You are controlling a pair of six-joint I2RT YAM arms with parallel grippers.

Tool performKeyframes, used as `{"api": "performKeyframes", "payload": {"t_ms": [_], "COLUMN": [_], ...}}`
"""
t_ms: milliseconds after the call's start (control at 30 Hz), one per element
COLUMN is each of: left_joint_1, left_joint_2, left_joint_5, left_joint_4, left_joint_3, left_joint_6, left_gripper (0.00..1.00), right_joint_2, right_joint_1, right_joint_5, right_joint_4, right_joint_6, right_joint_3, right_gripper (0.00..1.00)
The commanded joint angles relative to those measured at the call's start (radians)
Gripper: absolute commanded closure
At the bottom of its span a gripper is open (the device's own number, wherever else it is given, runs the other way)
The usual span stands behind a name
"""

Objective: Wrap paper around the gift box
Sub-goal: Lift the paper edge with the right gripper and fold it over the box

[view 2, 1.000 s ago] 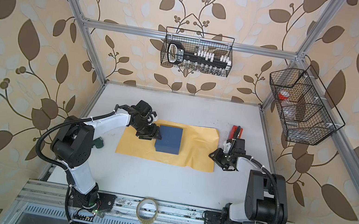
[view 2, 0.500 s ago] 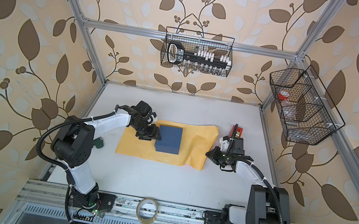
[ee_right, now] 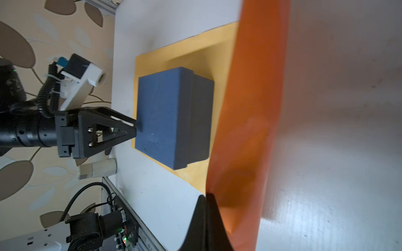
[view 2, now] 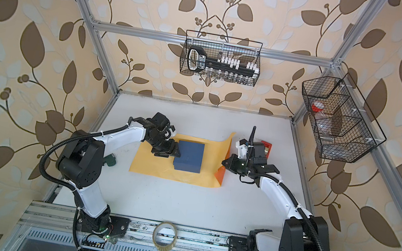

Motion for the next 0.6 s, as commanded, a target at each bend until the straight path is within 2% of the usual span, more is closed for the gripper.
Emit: {"api": "performKeyframes", "payload": {"t_ms": [0,100,267,567], "left_joint_1": [0.001,0.011,0.019,0.019], "left_joint_2": [-0.106,-0.140,-0.165,-0.144], "left_joint_5": [-0.037,-0.025,0.057,0.157], "left_joint_4": [-0.094,-0.126,-0.094,0.125], "left_joint_3": [0.107,0.165,0.209,0.124], "left_joint_6": [0.070,0.090,0.089,-0.121], "left_gripper": [0.28,0.25,0.24,0.32], "right_joint_2": [0.038,0.093,0.188,0.316], "right_joint_1": [0.065,0.132,0.222,0.334], "right_joint_5": [0.025,0.032,0.021,0.021], "right_joint_4": [-0.025,-0.019,0.028,0.061], "right_joint_6": [0.000,-0.007,0.016,0.026], "right_joint_3": [0.080,0.148,0.222,0.316], "right_gripper": [1.00,1.00,1.00,1.00]}}
